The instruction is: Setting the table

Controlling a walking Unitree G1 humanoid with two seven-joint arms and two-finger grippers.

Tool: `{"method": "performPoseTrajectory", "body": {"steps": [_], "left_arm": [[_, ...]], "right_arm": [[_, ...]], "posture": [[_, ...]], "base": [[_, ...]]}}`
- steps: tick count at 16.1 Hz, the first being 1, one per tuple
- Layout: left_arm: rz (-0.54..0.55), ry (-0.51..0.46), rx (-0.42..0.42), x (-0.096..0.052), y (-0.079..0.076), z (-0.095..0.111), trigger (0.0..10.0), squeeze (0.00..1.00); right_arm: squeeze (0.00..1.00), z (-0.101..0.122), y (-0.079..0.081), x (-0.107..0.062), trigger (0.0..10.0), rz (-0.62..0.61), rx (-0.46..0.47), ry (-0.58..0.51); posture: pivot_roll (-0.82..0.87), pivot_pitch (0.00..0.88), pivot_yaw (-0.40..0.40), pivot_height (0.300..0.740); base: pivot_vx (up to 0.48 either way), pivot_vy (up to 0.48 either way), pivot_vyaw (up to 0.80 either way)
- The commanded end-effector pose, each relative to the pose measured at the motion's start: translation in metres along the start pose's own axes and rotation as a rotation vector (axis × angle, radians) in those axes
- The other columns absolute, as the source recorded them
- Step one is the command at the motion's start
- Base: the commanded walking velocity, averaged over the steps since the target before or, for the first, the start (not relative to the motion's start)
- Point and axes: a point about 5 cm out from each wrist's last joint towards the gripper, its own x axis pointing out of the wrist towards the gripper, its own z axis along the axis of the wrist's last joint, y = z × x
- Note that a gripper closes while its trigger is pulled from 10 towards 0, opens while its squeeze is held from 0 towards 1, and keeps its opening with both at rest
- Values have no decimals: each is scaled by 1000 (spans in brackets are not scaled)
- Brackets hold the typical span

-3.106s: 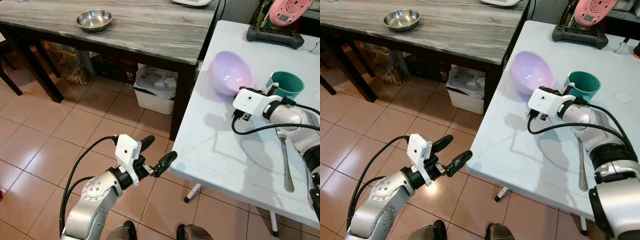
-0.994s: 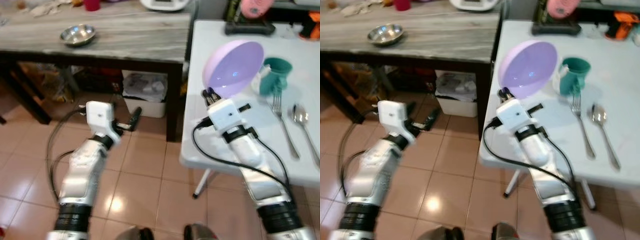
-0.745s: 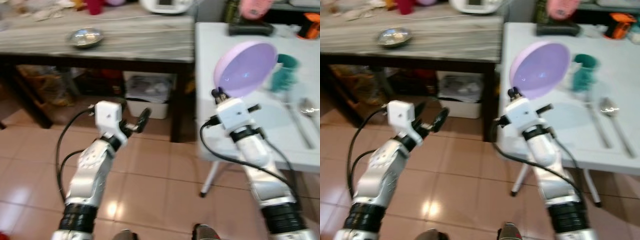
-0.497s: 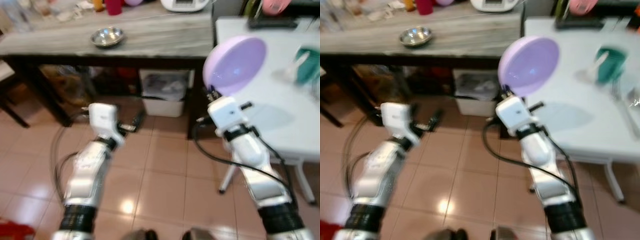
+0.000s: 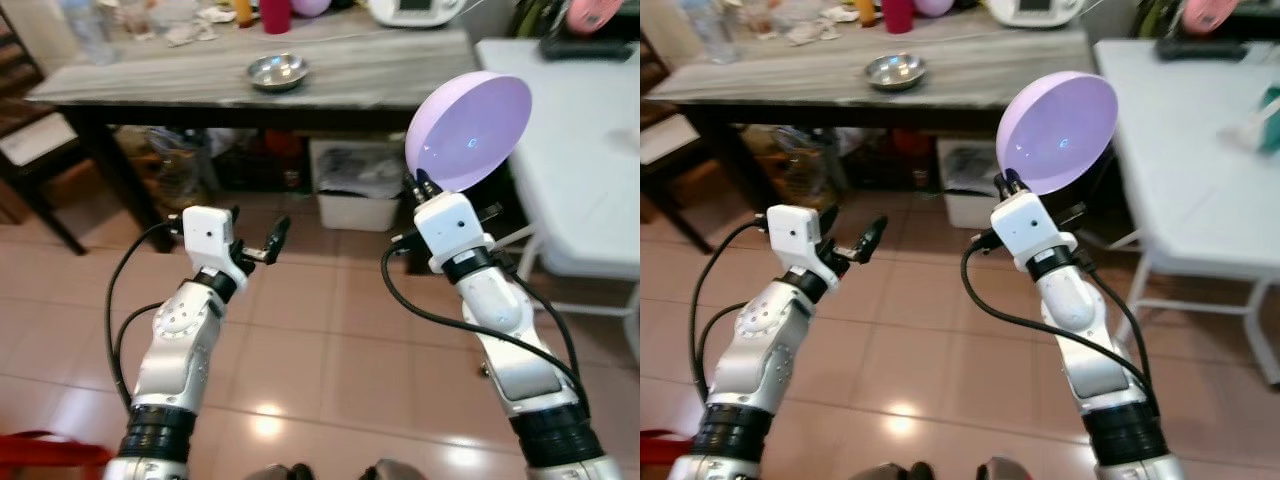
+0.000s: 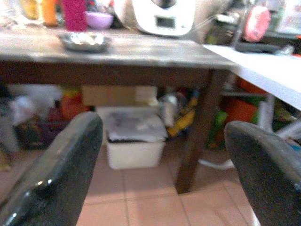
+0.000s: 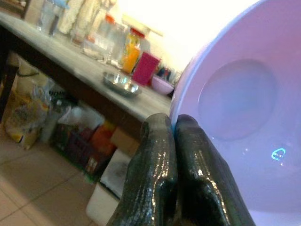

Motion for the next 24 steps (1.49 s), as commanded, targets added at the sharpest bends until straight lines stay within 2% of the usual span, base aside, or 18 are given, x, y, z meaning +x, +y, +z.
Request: {"method": "performPoseTrajectory", "body": {"steps": [1, 6, 9, 13, 19, 24], "left_arm": [[22, -8, 36, -1, 5, 2, 10000, 0], [24, -32, 1, -6, 9, 4, 10000, 0], [23, -40, -5, -5, 10, 5, 10000, 0], [3, -43, -19, -5, 7, 3, 10000, 0], [-14, -42, -32, -5, 3, 2, 10000, 0], [-40, -42, -35, -4, 0, 3, 10000, 0]], "right_arm": [[0, 5, -2, 2, 10000, -12, 4, -21], [0, 5, -2, 1, 10000, -12, -1, -22], [0, 5, -3, 0, 10000, -14, -5, -22], [0, 5, -2, 1, 10000, -12, -15, -24], [0, 5, 0, 0, 10000, -5, -8, -28], [0, 5, -1, 0, 10000, -18, -6, -25]], "posture": [[-195, 116, 68, 740], [-196, 113, 67, 740], [-197, 112, 66, 740], [-200, 106, 65, 740], [-198, 108, 70, 740], [-198, 109, 76, 740]], "base": [[0, 0, 0], [0, 0, 0], [290, 0, 0], [396, 0, 0], [466, 0, 504], [480, 0, 0]]}}
